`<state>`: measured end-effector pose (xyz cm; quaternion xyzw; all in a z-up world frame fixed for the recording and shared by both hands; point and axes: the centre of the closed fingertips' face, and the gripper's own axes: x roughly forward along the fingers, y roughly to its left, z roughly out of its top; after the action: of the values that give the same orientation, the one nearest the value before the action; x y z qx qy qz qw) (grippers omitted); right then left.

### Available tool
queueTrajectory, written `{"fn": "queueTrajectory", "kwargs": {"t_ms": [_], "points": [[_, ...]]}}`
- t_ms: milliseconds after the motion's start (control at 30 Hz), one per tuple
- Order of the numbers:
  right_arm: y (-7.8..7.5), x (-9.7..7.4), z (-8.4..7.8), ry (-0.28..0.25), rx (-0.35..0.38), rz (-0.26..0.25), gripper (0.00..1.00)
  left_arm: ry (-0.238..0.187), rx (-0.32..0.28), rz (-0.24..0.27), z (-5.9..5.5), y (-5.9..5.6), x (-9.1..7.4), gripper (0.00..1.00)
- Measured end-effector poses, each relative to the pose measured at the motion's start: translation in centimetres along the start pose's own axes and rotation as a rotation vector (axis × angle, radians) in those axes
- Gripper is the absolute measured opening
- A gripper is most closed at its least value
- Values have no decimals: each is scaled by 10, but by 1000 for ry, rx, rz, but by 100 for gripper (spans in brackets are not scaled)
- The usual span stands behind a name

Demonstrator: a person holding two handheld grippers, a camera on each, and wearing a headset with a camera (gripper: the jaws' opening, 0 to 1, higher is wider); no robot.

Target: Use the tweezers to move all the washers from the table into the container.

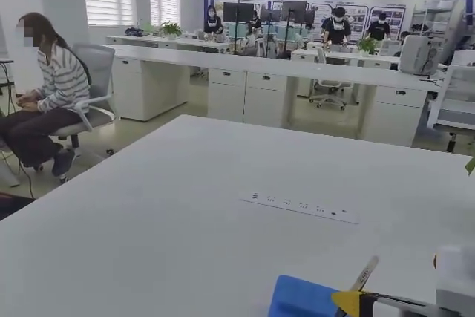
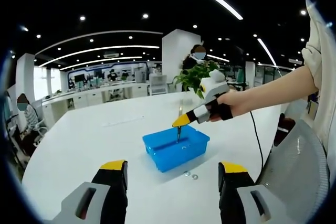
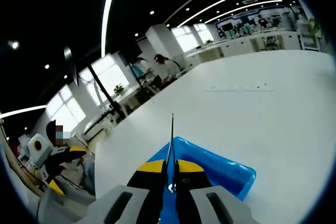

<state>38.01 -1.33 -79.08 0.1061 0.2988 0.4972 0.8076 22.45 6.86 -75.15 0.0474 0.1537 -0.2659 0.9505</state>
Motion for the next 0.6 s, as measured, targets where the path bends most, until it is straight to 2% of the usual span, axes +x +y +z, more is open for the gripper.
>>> {"fn": "queueTrajectory", "kwargs": {"t_ms": [367, 600], "points": [[-15, 9, -10, 41, -28, -42, 3, 3, 1, 2, -1, 1, 0, 70], [-21, 14, -22, 88, -68, -59, 3, -1, -5, 3, 0, 1, 0, 70]]}}
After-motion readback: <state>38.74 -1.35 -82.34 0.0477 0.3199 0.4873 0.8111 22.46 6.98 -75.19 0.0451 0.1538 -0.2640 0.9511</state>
